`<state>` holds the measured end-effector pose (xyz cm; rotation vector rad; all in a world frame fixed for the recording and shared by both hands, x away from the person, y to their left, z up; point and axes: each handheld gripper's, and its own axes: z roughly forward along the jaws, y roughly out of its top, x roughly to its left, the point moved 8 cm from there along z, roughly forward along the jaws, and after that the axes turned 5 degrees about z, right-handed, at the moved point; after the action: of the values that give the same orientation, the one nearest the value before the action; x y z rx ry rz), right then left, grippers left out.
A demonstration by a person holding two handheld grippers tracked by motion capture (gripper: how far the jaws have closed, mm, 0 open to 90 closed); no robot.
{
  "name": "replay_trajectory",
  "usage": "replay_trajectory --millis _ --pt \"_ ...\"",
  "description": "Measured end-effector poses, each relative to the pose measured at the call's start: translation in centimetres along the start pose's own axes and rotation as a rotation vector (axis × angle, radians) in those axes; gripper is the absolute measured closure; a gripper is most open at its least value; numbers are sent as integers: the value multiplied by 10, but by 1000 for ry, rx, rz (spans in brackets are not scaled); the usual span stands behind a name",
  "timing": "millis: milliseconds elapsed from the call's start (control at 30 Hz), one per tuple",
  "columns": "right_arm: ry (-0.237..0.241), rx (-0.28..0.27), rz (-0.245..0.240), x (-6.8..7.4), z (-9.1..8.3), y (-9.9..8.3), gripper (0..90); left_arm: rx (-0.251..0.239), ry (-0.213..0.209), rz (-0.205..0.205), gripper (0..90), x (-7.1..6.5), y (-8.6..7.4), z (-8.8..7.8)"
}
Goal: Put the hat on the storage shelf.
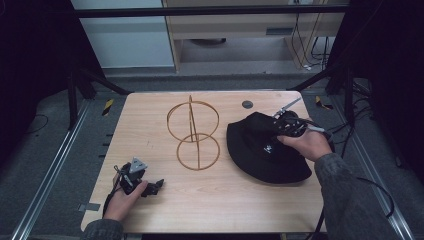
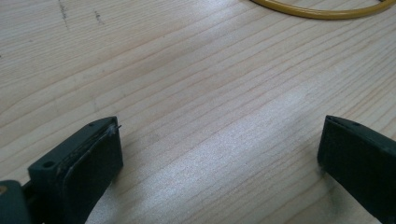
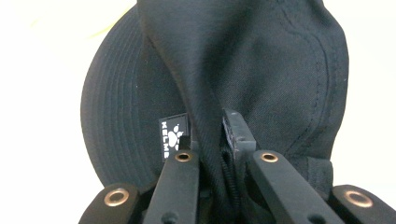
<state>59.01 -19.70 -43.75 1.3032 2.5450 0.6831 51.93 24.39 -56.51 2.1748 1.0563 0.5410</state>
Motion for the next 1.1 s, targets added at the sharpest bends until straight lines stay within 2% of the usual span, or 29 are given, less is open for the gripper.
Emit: replay_trajectory --millis 400,667,933,1100 --pt "-7 -72 3 -5 -30 7 852 0 0 0 0 0 0 0" --pt "-10 -118 -10 -1 -46 14 852 0 0 0 0 0 0 0" --pt "6 -180 -17 5 -65 18 852 0 1 -1 0 0 0 0" --pt "8 -198 -33 10 -73 20 852 0 0 0 0 0 0 0"
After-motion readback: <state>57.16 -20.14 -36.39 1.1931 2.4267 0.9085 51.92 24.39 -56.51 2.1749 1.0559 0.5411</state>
